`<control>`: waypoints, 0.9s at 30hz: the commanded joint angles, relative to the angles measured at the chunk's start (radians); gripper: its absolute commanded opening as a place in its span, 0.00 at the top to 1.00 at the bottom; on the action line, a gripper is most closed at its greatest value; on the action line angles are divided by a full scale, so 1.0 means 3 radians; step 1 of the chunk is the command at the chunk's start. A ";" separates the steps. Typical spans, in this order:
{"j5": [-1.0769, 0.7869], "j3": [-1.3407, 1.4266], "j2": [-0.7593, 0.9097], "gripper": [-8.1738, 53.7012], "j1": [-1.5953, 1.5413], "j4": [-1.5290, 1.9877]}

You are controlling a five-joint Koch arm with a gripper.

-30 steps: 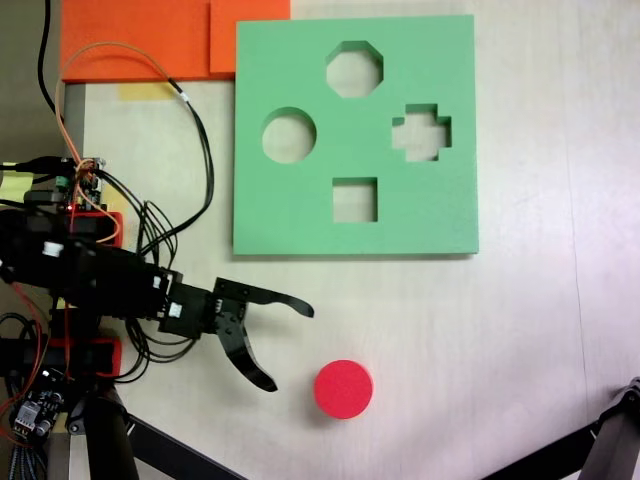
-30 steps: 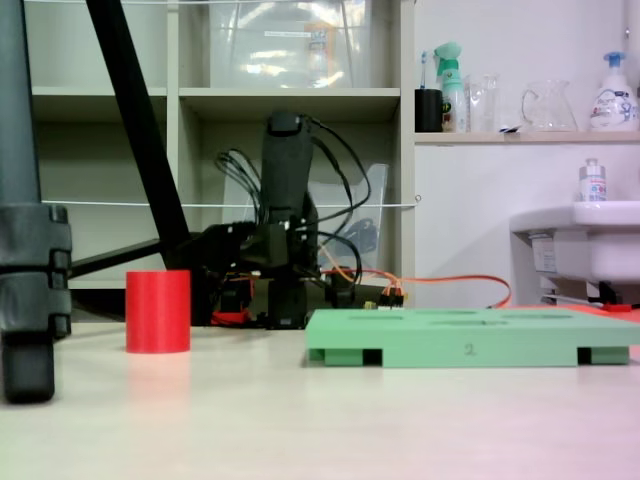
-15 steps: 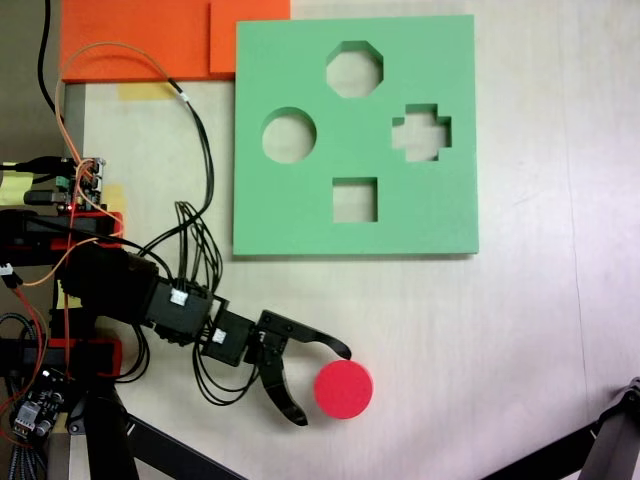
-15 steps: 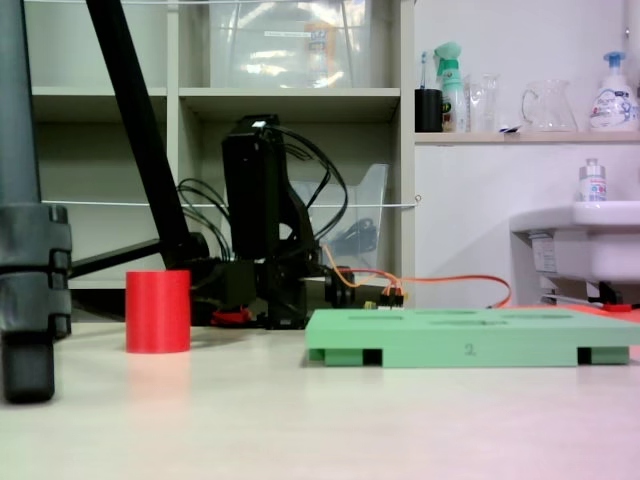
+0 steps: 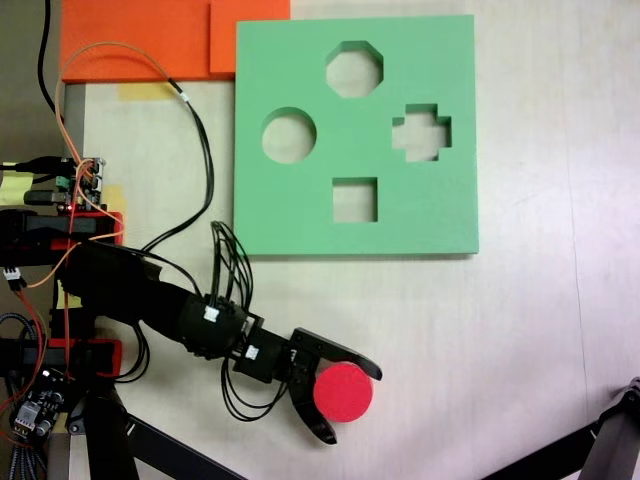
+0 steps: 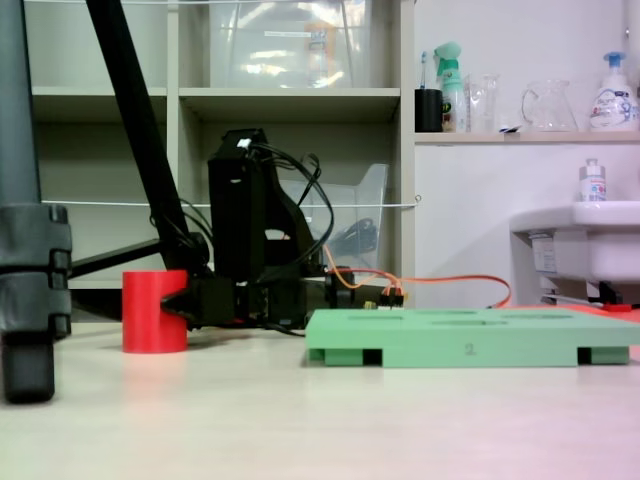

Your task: Put the cylinder block into the corresponding hole

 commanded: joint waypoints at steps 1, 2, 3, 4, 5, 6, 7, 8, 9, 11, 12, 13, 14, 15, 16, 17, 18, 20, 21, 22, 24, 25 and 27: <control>0.0092 -0.0036 0.0051 0.06 0.0056 -0.0189; 0.0097 -0.0051 0.0046 0.08 0.0072 -0.0184; 0.0097 -0.0056 0.0046 0.12 0.0092 -0.0184; 0.0097 -0.0051 0.0051 0.16 0.0102 -0.0184; 0.0092 -0.0041 0.0056 0.26 0.0123 -0.0189; 0.0092 -0.0031 0.0066 0.36 0.0143 -0.0205; 0.0092 -0.0031 0.0087 0.38 0.0143 -0.0210; 0.0092 -0.0005 0.0118 0.38 0.0143 -0.0210; 0.0092 0.0046 0.0164 0.38 0.0148 -0.0215; 0.0097 0.0184 0.0297 0.38 0.0143 -0.0215; 0.0102 0.0256 0.0378 0.38 0.0118 -0.0210; 0.0102 0.0332 0.0465 0.39 0.0082 -0.0210; 0.0107 0.0424 0.0588 0.39 0.0031 -0.0205; 0.0112 0.0516 0.0731 0.40 -0.0005 -0.0199; 0.0112 0.0614 0.0890 0.43 -0.0036 -0.0184; 0.0118 0.0706 0.1043 0.47 -0.0066 -0.0169; 0.0128 0.0772 0.1227 0.51 -0.0153 -0.0128; 0.0133 0.0859 0.1646 0.52 -0.0465 0.0092; 0.0138 0.0910 0.1882 0.52 -0.0680 0.0261; 0.0143 0.0941 0.2040 0.52 -0.0844 0.0378; 0.0159 0.1012 0.2393 0.52 -0.1314 0.0614; 0.0169 0.1043 0.2511 0.52 -0.1524 0.0685; 0.0169 0.1094 0.2715 0.52 -0.2127 0.0808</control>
